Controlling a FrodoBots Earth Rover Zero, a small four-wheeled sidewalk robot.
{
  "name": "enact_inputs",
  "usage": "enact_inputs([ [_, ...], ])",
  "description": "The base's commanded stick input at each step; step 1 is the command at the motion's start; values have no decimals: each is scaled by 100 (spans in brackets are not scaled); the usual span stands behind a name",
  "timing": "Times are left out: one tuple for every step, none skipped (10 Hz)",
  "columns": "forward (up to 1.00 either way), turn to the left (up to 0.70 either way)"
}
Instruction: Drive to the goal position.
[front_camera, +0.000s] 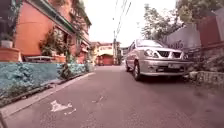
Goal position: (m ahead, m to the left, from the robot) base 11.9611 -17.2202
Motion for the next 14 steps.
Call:
enact_inputs([
  [70,0],
  [70,0],
  [70,0],
  [70,0],
  [70,0],
  [70,0],
  [70,0],
  [70,0],
  [70,0],
  [70,0],
  [70,0],
  [70,0],
  [70,0],
  [70,0],
])
